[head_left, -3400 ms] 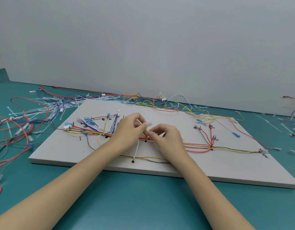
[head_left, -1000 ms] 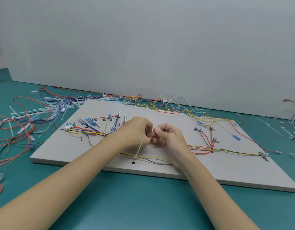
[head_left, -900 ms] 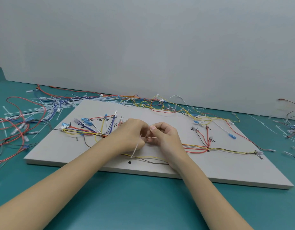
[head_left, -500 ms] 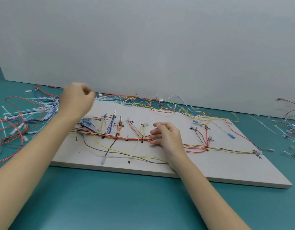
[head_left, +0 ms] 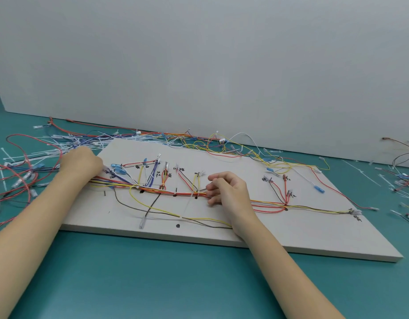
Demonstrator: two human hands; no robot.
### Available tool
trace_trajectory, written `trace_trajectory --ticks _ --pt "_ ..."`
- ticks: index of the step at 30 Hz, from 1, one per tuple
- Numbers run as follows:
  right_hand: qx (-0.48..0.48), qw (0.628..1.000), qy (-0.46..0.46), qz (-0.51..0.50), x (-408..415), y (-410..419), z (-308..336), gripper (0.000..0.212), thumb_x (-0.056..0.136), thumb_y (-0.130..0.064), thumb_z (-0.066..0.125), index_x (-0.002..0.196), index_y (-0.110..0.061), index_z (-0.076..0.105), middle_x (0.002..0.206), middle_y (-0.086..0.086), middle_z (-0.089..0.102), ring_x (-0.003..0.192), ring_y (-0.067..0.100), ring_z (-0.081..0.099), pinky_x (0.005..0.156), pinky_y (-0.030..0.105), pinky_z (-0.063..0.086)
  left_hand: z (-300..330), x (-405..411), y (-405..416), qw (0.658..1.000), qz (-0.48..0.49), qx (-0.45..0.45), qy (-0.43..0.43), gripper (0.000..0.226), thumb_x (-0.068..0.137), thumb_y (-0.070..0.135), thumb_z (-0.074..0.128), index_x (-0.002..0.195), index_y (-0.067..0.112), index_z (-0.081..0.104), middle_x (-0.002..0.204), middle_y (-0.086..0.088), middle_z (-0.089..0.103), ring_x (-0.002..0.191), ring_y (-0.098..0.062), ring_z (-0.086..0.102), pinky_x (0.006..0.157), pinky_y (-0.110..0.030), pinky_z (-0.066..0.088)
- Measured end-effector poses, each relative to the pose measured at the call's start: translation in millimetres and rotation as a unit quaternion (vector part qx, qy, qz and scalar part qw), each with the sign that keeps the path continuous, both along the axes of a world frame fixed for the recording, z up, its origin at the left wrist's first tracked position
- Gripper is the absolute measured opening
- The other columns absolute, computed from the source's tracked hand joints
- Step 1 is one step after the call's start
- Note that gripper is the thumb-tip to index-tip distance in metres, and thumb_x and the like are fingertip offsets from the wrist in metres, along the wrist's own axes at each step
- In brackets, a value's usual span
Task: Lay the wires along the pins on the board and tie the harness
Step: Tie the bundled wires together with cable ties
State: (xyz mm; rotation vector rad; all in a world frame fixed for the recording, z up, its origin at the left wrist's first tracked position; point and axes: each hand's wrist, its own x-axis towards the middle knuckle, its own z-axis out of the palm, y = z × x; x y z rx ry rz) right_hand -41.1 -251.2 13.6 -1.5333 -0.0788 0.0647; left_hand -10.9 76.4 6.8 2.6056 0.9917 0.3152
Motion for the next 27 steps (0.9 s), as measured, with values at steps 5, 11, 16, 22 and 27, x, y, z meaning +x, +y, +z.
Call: trace_trajectory --ticks 5,11,16,22,27 --pt "-0.008 1.000 0.000 0.001 0.3 -0.3 -0.2 0.022 0.092 0.003 0.043 0.090 -0.005 0.063 0.070 0.009 0.058 0.057 0.016 0.054 0.044 0.022 0.048 1.0 -8.1 17.4 0.997 0.006 0.018 -0.071 0.018 0.082 -0.005 0.059 0.096 -0.010 0.069 0.103 -0.033 0.064 0.101 -0.047 0.058 0.083 -0.044 0.049" --pt "-0.019 1.000 -0.003 0.002 -0.3 -1.2 0.3 0.022 0.092 0.003 0.043 0.089 -0.006 0.063 0.070 0.009 0.059 0.056 0.015 0.055 0.046 0.022 0.049 0.1 -14.9 18.0 0.993 0.005 -0.001 -0.122 0.023 0.075 -0.011 0.063 0.088 0.001 0.077 0.098 -0.027 0.068 0.099 -0.045 0.059 0.085 -0.047 0.050" --pt "-0.025 0.999 -0.029 0.009 -3.6 1.7 2.4 0.024 0.091 0.004 0.043 0.086 -0.010 0.062 0.071 0.007 0.058 0.056 0.015 0.055 0.047 0.024 0.050 -0.6 -14.7 17.5 0.987 -0.007 -0.017 -0.158 0.022 0.079 -0.012 0.056 0.090 0.001 0.070 0.108 -0.027 0.065 0.109 -0.045 0.054 0.091 -0.047 0.045" --pt "-0.128 0.972 -0.178 -0.083 8.7 -20.6 13.6 0.021 0.087 0.001 0.049 0.087 -0.016 0.063 0.075 -0.003 0.062 0.066 0.008 0.057 0.059 0.016 0.044 14.2 -11.3 -13.1 0.970 -0.057 0.031 -0.235 0.024 0.082 -0.007 0.049 0.093 0.008 0.064 0.099 -0.023 0.066 0.102 -0.042 0.052 0.082 -0.046 0.044" --pt "-0.423 0.891 -0.137 -0.092 28.4 -64.0 5.4 0.007 0.090 -0.018 0.057 0.092 -0.017 0.064 0.089 -0.001 0.061 0.086 0.016 0.056 0.077 0.031 0.048 25.8 -11.1 -73.4 0.944 -0.194 0.023 -0.266 0.035 0.083 -0.010 0.045 0.084 0.009 0.075 0.098 -0.018 0.070 0.100 -0.037 0.056 0.090 -0.043 0.046"
